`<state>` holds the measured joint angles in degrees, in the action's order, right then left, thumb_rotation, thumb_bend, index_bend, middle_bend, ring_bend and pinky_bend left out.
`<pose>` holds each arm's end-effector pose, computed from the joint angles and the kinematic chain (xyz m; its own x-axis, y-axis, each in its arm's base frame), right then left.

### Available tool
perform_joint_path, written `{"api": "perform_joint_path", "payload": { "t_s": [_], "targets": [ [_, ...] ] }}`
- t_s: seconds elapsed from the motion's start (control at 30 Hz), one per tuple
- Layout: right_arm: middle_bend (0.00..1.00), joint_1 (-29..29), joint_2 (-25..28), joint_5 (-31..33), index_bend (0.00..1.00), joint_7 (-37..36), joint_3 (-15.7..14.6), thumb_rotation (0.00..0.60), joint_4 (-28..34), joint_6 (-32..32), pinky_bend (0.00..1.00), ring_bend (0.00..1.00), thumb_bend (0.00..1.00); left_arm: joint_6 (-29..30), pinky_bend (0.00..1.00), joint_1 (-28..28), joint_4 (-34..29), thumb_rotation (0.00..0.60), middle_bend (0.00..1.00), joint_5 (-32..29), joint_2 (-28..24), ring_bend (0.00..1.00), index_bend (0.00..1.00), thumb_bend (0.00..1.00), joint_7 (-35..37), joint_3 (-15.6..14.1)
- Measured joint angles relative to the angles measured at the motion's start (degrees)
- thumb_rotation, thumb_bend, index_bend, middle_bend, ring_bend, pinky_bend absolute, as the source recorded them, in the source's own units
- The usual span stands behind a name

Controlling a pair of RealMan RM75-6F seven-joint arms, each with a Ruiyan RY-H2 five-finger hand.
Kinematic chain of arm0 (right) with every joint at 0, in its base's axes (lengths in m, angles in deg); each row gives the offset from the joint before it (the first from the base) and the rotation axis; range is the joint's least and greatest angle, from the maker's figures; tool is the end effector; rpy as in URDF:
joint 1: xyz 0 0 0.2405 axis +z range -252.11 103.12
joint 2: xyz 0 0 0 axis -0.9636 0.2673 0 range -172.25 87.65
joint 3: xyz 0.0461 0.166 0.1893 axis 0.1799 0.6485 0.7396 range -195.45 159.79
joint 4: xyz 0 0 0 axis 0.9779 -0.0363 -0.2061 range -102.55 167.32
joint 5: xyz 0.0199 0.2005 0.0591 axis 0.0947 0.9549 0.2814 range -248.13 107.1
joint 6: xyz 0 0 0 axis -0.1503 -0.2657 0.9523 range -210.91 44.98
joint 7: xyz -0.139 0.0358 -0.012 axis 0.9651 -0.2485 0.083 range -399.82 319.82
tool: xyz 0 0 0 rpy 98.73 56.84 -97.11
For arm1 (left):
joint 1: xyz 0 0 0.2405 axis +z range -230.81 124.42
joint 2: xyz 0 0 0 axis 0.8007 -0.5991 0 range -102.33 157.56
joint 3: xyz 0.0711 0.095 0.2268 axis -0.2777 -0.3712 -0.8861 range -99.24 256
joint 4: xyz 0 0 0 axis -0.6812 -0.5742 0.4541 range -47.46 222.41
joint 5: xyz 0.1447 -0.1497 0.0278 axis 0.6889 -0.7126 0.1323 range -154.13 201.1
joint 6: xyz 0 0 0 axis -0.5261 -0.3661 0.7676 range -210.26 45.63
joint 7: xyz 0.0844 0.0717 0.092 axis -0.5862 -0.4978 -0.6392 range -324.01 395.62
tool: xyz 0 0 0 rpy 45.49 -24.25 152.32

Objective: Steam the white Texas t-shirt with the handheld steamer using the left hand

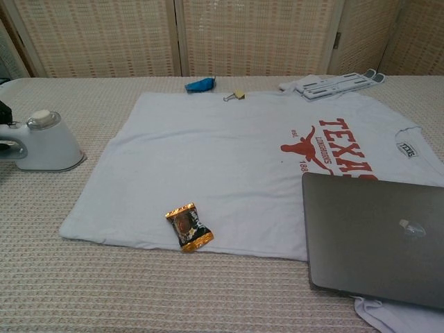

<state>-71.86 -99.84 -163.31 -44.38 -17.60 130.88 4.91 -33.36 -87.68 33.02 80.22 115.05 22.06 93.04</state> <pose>-0.2897 -0.1581 0.1787 0.3381 -0.0213 0.9409 -0.9379 -0.0899 0.3350 -0.3230 0.3939 0.0790 0.5455 0.1942 0.8153 0.8118 0.1197 -0.5716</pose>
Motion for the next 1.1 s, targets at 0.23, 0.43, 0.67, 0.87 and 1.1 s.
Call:
{"api": "perform_joint_path", "payload": {
  "t_s": [0.23,0.43,0.67,0.87,1.1],
  "targets": [
    [0.00,1.60,0.13,0.66,0.00,-2.04,-0.31,0.600,1.01,-4.01,0.00,0.00,0.06,-4.87,0.70,-1.18,4.48,0.600,0.91,1.15,1.39,0.75,0.82,0.30,5.82,-0.51],
    [0.00,3.92,-0.03,1.65,0.00,-1.29,-0.26,0.600,1.53,-8.79,0.00,0.00,0.06,-5.76,0.73,-1.05,5.82,0.600,1.00,3.75,1.67,0.84,0.90,0.34,15.18,-0.22],
    [0.00,10.13,-0.67,1.22,0.00,0.17,-0.21,0.560,3.19,-18.91,0.00,0.00,0.40,0.23,0.74,0.42,5.49,0.600,1.00,10.90,0.56,0.86,0.91,0.35,28.61,-0.23],
    [0.00,18.59,-2.89,-0.11,0.00,-1.20,0.84,0.233,4.09,-29.08,0.00,0.00,0.81,7.46,0.74,1.68,-1.01,0.600,1.00,17.00,-2.50,0.85,0.91,0.36,33.31,-0.94],
    [0.00,29.16,-9.16,-1.28,0.00,-2.95,2.45,0.144,1.78,-40.46,0.00,0.00,0.89,10.70,0.74,0.46,-8.55,0.600,1.00,20.35,-3.36,0.85,0.90,0.36,29.62,-1.37]
  ]
}}
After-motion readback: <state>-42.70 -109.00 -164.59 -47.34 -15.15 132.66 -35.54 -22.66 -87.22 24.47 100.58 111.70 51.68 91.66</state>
